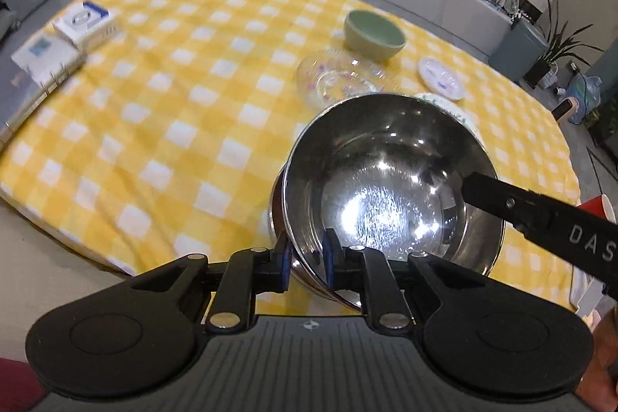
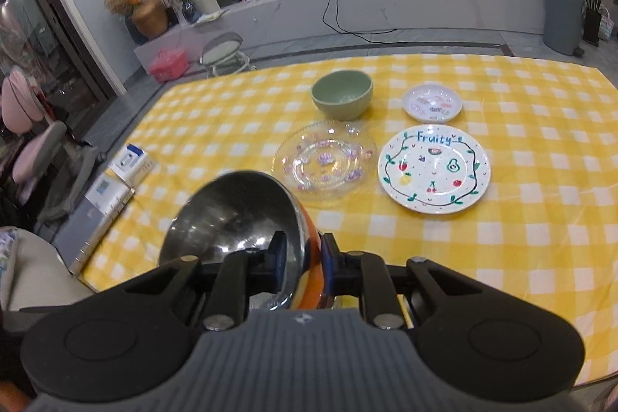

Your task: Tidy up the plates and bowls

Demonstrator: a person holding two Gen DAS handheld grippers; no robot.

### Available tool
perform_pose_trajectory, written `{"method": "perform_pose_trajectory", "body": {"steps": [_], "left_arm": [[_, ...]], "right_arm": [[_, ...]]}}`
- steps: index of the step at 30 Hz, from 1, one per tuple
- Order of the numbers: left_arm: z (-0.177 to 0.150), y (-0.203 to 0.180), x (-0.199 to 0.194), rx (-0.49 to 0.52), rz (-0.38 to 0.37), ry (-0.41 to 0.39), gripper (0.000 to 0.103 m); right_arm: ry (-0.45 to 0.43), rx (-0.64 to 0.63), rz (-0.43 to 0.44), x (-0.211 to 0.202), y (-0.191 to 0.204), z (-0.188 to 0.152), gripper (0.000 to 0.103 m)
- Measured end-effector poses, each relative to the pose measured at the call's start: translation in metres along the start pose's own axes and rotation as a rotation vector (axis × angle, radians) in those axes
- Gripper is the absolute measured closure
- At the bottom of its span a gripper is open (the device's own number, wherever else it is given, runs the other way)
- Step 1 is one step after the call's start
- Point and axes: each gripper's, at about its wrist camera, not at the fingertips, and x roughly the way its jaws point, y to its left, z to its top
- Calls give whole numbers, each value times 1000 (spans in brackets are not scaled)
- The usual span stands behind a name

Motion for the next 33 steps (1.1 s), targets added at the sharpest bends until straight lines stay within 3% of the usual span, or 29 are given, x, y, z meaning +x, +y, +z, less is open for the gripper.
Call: {"method": "perform_pose_trajectory", "body": {"steps": [6,12,16,22,26,33], "left_arm": [[-6,-4,3,79,60,-62,85],[-7,-6,8,116,79,-68,84],[-10,-15,13,203,119,-70,82],[-7,-3,26,137,77,-32,75],[-7,5,33,98,39,7,74],[-9,4,36,104,43,-2,68]], "right_arm": [[36,-16,-22,24,-1,-8,86],[72,22,-9,41,-12,-15,86],[81,34,-6,46,-16,-16,86],[82,69,10,51,-24,-17,85],[88,52,-31,55,-25,-19,85],[115,100,-1,62,-33,-21,81]]}}
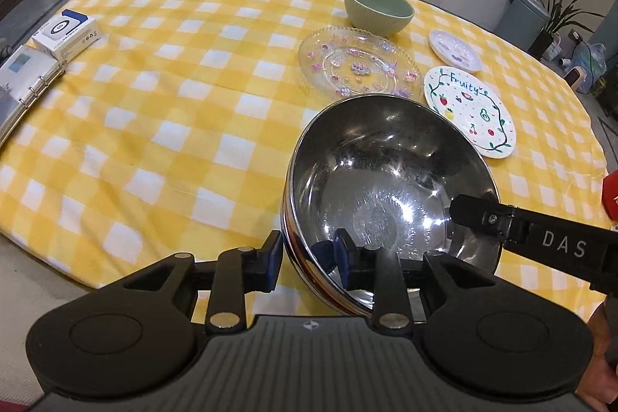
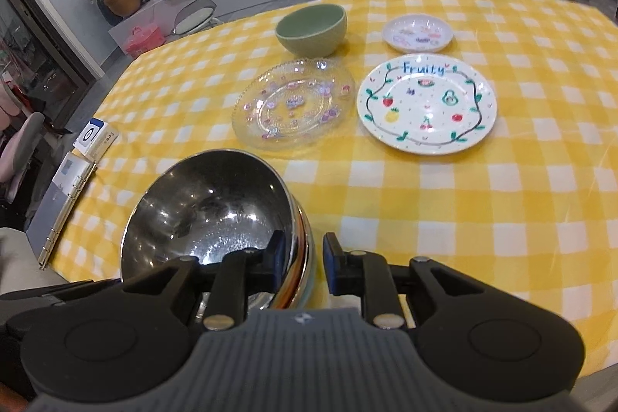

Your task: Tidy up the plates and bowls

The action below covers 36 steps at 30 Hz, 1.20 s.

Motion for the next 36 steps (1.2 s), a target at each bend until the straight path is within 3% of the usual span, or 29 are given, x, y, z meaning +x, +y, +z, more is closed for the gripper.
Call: {"method": "perform_pose_trajectory", "body": {"steps": [8,10,12,15,17,19,22,24,32,36], "left_arm": [[1,1,2,2,23,-4,49],[0,0,2,-5,22,-2,43],[1,-1,1,-14,7,-6,38],[1,-5,-3,6,-8,-28,28],[0,-9,-6,33,7,-53,23],[-1,-12,-9,54,33,-81,19],[-2,-16,-9,78,56,-84,19],[-1,-14,-9,63,50,-75,19],[4,-4,-14,12,-3,-53,18],[6,-5,-20,12,9,-57,18]], "right_arm": [[11,36,26,1,-2,0,78],[19,72,68,-1,-4,1,70],[11,69,70,-4,-3,2,69],[-7,55,32,-9,-1,3,51],[-11,66,41,-13,-3,4,47],[-16,86,55,-16,-6,7,31],[-35,84,50,-23,-5,9,14],[-30,66,40,-25,-2,10,9],[-37,72,19,-30,-1,11,5],[-24,91,33,-30,-3,11,5]]}}
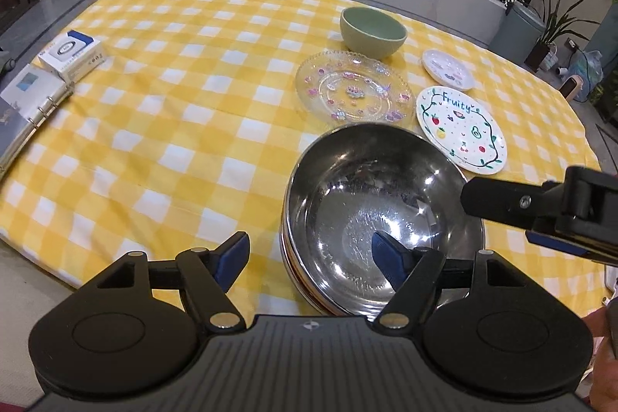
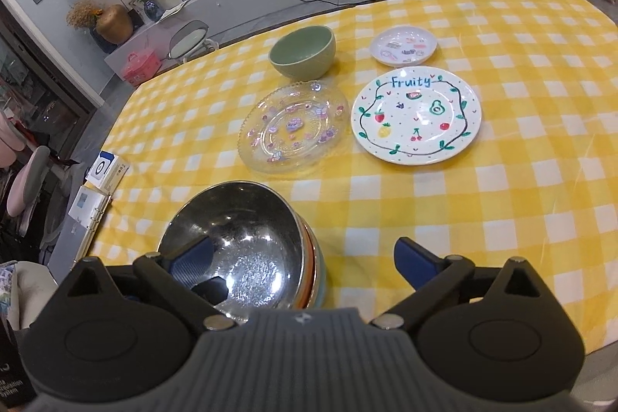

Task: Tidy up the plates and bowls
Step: 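Open both grippers to release the stacked bowls, then move both grippers toward the pale green bowl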

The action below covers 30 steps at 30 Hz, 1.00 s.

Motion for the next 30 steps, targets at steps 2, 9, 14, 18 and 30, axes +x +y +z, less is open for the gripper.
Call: {"method": "perform_pose_trajectory", "body": {"steps": [2,9,14,18,30], "left_arm": [[2,-1,-6,5,10,-18,18],[13,-1,-21,-21,13,-23,18],[28,-4,-30,-26,18,-40,18],[48,-6,-32,-52,-54,-29,18],[114,-17,-9,-12,26,-114,19]], "right_arm": [[1,5,10,-1,0,1,5],[-19,40,56,-17,0,9,5],[-64,73,89,-36,-7,22,5],[-85,94,103,-40,-13,33,5],[-103,62,42,-5,-19,90,9]]}}
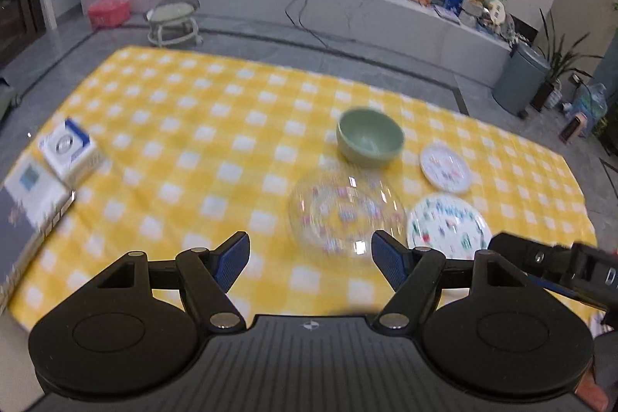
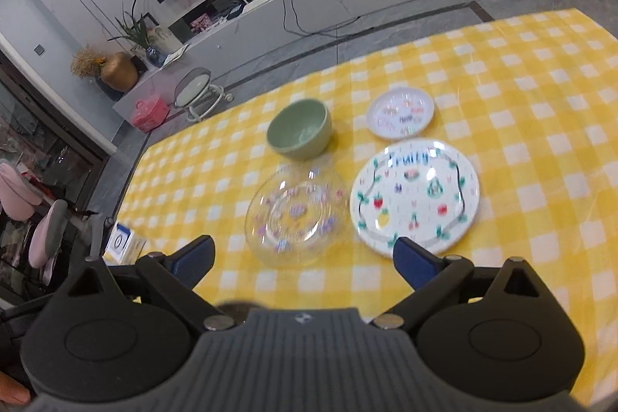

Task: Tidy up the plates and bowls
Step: 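Move both grippers toward the pale green bowl, then close both grippers on the rim of the pale green bowl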

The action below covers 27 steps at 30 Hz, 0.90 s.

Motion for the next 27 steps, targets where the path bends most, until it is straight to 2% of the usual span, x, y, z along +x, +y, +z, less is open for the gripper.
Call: {"method": "perform_pose_trajectory", "body": {"steps": [4,6,8,10,13,15,18,19,21,23,25,27], "left_arm": [[26,-5,19,2,-6,-53,19],[38,-6,33,-13,-14,-58,19],[48,-6,51,-32,-30,-59,19],[56,-8,72,-10,-55,-51,19],[66,-13,104,46,-52,-25,26],[71,-14,124,49,-58,-2,26],[76,-15,152,57,-93,33,27],[78,-15,160,52,-92,45,29],[80,-14,178,25,-105,72,30],[81,-12,193,-17,-142,98,30],[81,-12,207,-41,-157,125,31],[81,-12,218,-46,-154,151,39]], "right_arm": [[-37,-58,-20,23,8,22,12],[-48,-50,-26,37,7,33,17],[-103,-31,-15,49,4,41,22],[-137,-15,-33,66,0,49,24],[-106,-13,-25,98,-8,63,31],[-80,-9,-21,118,-13,71,31],[41,3,50,153,-20,83,33],[61,40,62,162,-24,86,41],[58,101,46,176,-33,90,43],[67,107,36,190,-37,95,44],[83,116,52,202,-40,98,50],[90,116,53,210,-40,99,57]]}}
